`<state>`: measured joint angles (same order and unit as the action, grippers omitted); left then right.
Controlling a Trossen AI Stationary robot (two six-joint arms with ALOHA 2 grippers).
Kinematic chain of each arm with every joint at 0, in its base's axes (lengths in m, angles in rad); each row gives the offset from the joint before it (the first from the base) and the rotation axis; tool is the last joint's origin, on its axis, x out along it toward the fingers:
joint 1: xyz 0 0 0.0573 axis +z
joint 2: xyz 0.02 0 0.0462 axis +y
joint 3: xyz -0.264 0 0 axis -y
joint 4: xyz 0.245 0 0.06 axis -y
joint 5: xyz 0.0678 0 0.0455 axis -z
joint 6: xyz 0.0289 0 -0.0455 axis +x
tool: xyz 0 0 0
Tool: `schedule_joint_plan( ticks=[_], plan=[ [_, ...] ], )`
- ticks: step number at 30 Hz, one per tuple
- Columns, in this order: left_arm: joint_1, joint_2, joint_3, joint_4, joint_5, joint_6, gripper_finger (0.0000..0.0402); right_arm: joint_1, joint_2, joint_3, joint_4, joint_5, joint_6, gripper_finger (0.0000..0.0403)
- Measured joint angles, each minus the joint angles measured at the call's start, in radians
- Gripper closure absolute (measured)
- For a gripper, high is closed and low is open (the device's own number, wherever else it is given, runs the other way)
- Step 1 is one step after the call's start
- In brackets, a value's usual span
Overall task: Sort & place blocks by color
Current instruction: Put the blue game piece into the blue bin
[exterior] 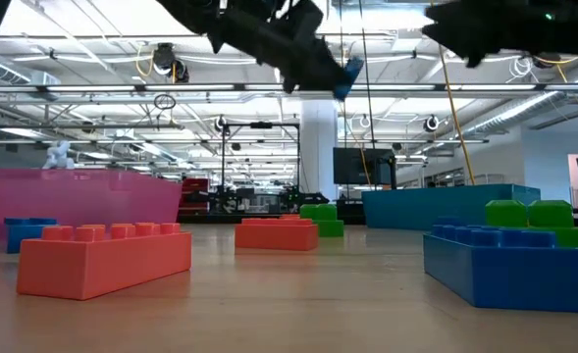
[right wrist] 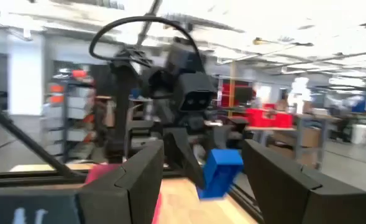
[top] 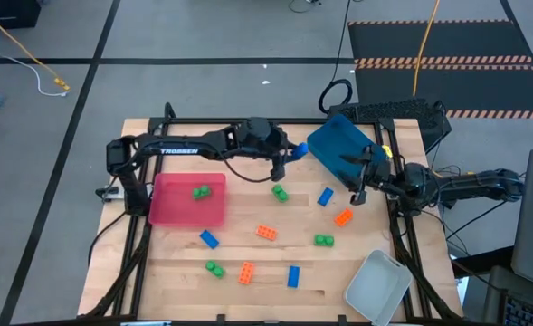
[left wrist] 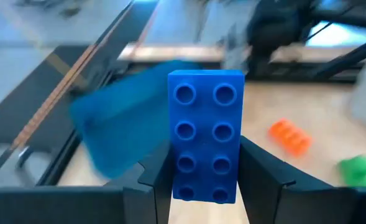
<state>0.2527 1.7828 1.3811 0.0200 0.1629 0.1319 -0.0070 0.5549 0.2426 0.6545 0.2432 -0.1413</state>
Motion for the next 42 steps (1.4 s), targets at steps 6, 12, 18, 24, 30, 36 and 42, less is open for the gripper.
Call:
schedule_joint_plan(
  ticks=[6,12,18,24,30,36,42],
  plan=[
    [-0.007,-0.003,0.002,0.04,0.102,0.01,0.0264,-0.056,0.224,0.189,-0.082,-0.035,-0.012,0.0163],
    [-0.039,-0.003,0.002,0.032,0.155,0.072,0.0264,-0.099,0.41,0.263,0.053,-0.035,0.044,0.0096],
    [-0.07,-0.003,0.0,0.027,0.148,0.1,0.0264,-0.105,0.488,0.263,0.09,-0.089,0.123,0.0068],
    [-0.091,0.01,-0.001,0.11,0.15,0.068,0.0264,-0.079,0.514,0.264,0.075,-0.116,0.18,0.0084],
    [-0.075,0.004,0.001,0.113,0.148,0.058,0.0264,-0.036,0.511,0.263,0.078,-0.101,0.156,0.0094],
    [-0.061,0.004,0.003,0.12,0.137,0.055,0.0264,-0.035,0.507,0.262,0.038,0.0,0.117,0.0106],
    [-0.061,0.003,0.003,0.063,0.136,0.056,0.0259,-0.019,0.508,0.262,0.033,0.012,0.036,0.0191]
  ],
)
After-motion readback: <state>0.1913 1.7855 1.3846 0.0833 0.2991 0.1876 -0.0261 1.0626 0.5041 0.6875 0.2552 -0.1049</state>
